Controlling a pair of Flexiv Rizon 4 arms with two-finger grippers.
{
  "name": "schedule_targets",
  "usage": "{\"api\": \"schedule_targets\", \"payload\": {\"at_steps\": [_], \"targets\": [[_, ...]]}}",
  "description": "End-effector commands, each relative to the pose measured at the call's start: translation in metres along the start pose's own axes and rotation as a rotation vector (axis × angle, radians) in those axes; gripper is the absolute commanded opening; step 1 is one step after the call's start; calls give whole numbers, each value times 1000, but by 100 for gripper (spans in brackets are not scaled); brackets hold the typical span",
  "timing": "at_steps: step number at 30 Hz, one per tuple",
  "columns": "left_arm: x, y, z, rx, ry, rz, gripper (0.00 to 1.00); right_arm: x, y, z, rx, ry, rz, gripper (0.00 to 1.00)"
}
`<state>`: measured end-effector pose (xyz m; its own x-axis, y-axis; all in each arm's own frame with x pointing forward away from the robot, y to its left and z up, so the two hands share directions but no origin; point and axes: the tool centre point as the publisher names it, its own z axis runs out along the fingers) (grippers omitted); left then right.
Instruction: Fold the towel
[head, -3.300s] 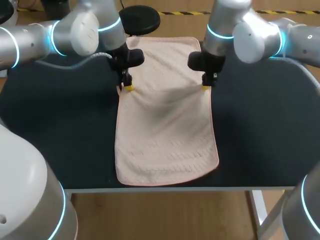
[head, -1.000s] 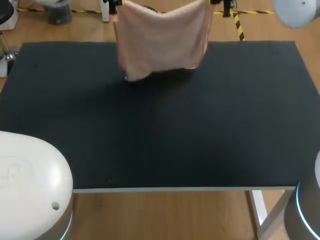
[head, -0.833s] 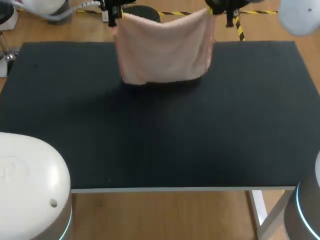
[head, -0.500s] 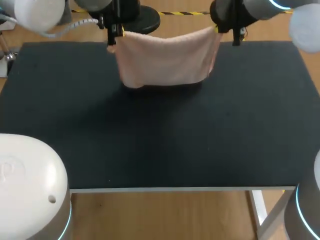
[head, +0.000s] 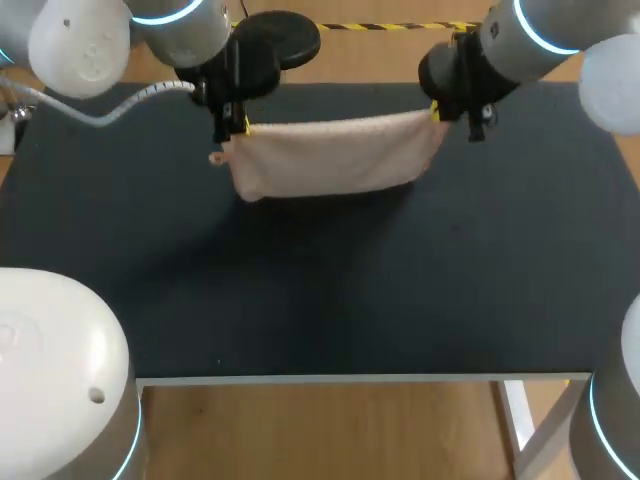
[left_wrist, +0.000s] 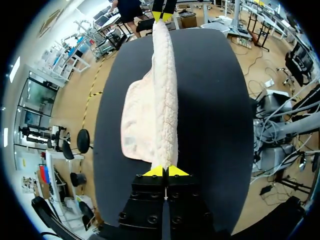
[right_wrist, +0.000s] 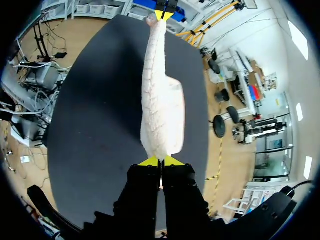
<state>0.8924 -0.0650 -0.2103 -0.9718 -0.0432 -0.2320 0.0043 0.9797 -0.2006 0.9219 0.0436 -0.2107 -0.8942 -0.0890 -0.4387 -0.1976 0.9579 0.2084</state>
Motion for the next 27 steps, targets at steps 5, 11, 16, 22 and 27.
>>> {"api": "schedule_targets", "payload": {"at_steps": [5,11,16,22,27], "targets": [[8,3,58,-10,145,-18,0,20,-4,47,16,113,28,0],[1,10,99,-9,230,-37,0,27,-15,90,38,198,71,0],[-17,15,133,-13,294,-58,0,16,-26,130,51,252,106,0],[-44,22,166,-27,353,-66,0,-4,-36,171,76,302,123,0],[-67,30,183,-50,372,-69,0,-23,-42,197,99,316,134,0]]}}
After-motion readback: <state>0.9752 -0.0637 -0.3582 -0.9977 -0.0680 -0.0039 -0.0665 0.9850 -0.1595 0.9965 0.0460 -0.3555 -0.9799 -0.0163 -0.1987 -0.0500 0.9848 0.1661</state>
